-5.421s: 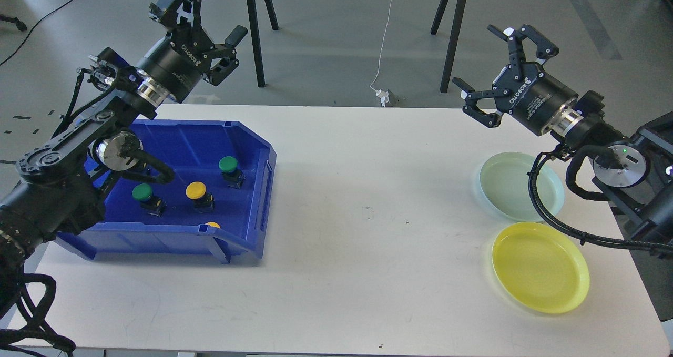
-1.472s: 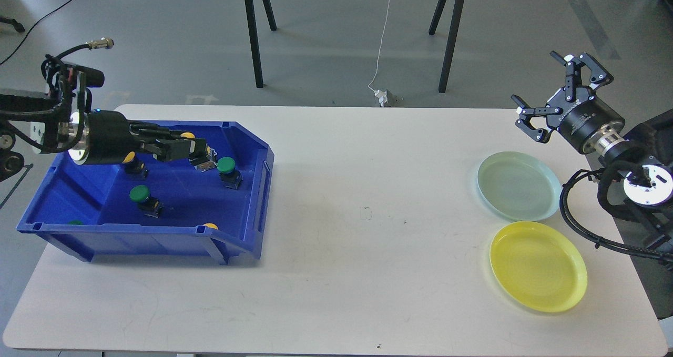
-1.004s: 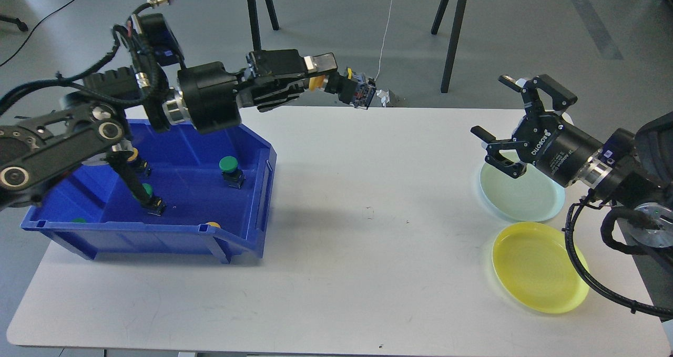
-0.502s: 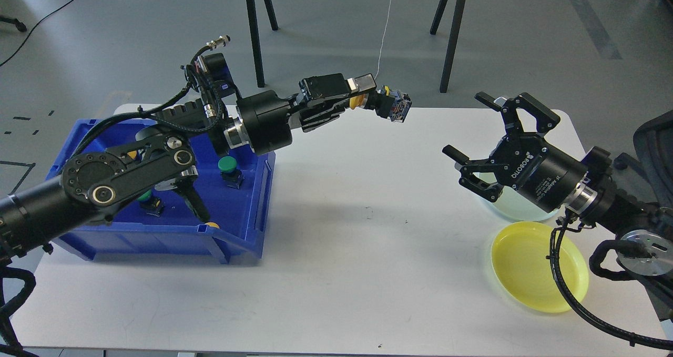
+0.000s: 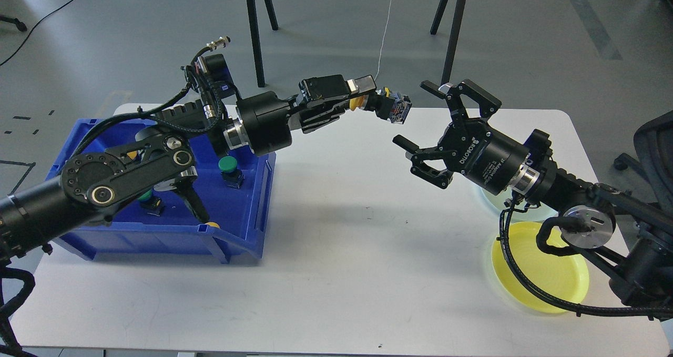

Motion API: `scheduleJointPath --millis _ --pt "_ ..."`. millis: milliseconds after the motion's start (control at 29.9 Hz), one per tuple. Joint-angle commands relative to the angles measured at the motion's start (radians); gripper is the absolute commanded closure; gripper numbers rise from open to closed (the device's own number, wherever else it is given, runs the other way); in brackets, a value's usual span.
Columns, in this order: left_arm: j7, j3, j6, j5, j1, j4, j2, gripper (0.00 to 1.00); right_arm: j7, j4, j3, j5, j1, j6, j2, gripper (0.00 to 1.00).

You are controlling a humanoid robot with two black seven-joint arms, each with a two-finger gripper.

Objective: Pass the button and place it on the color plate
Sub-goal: 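Move the open right gripper toward the button held by the left gripper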

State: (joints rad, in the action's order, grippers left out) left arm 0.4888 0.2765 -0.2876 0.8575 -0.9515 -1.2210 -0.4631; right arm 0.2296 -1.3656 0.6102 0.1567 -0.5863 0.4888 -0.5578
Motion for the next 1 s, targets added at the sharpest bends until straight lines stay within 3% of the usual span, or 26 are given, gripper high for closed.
scheduleJointPath --millis 0,736,837,970 --pt "0.0 0.001 -0.001 0.0 0.0 0.0 0.0 0.95 0.0 0.003 -0.006 0.007 -0.012 0.0 0.006 0.02" --pt "0.0 0.001 -0.004 -0.003 -0.001 0.002 0.0 0.95 0.016 -0.001 -0.073 0.027 -0.07 0.0 0.009 0.05" --pt "0.0 0.001 -0.004 -0.005 -0.001 0.002 -0.002 0.95 0.016 -0.003 -0.073 0.029 -0.07 0.0 0.009 0.1" --pt "0.0 0.003 -0.004 -0.008 0.0 0.003 -0.002 0.95 0.019 -0.003 -0.073 0.03 -0.07 0.0 0.009 0.3"
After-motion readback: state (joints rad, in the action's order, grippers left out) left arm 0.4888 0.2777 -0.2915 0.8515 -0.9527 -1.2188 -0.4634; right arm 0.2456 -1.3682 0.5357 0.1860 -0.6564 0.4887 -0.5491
